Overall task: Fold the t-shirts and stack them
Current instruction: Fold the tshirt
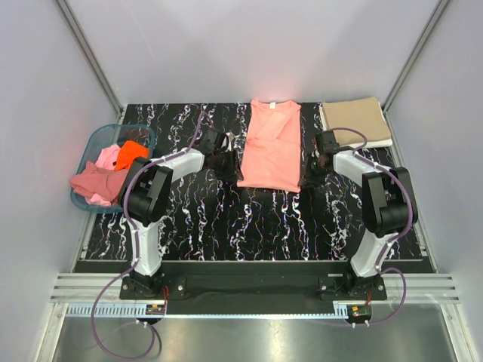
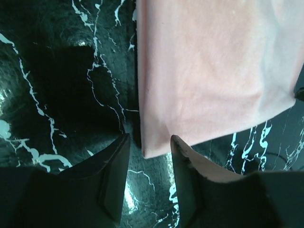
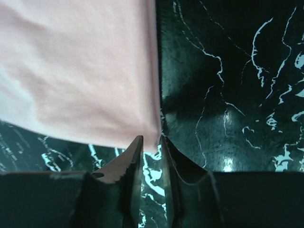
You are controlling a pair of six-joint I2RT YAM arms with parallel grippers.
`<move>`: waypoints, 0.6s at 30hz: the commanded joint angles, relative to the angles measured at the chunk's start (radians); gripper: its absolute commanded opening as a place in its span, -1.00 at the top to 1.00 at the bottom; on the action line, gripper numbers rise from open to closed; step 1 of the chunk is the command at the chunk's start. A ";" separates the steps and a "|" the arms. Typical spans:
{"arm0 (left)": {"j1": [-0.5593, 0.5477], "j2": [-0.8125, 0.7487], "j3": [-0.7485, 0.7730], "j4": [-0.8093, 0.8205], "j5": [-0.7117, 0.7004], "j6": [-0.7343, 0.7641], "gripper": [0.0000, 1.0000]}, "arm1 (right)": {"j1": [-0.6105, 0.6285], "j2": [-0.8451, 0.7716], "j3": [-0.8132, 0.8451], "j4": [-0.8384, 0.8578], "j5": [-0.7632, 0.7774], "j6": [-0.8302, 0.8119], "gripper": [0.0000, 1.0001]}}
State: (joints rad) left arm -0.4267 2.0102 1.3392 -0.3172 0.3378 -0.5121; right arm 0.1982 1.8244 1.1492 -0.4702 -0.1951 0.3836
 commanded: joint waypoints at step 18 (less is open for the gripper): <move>-0.035 0.018 -0.014 -0.040 -0.020 0.004 0.96 | 0.086 0.088 -0.012 0.105 -0.143 0.074 0.99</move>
State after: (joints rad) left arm -0.4515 2.0468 1.3605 -0.3500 0.3618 -0.5076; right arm 0.2817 1.8896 1.2091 -0.3840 -0.3588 0.4377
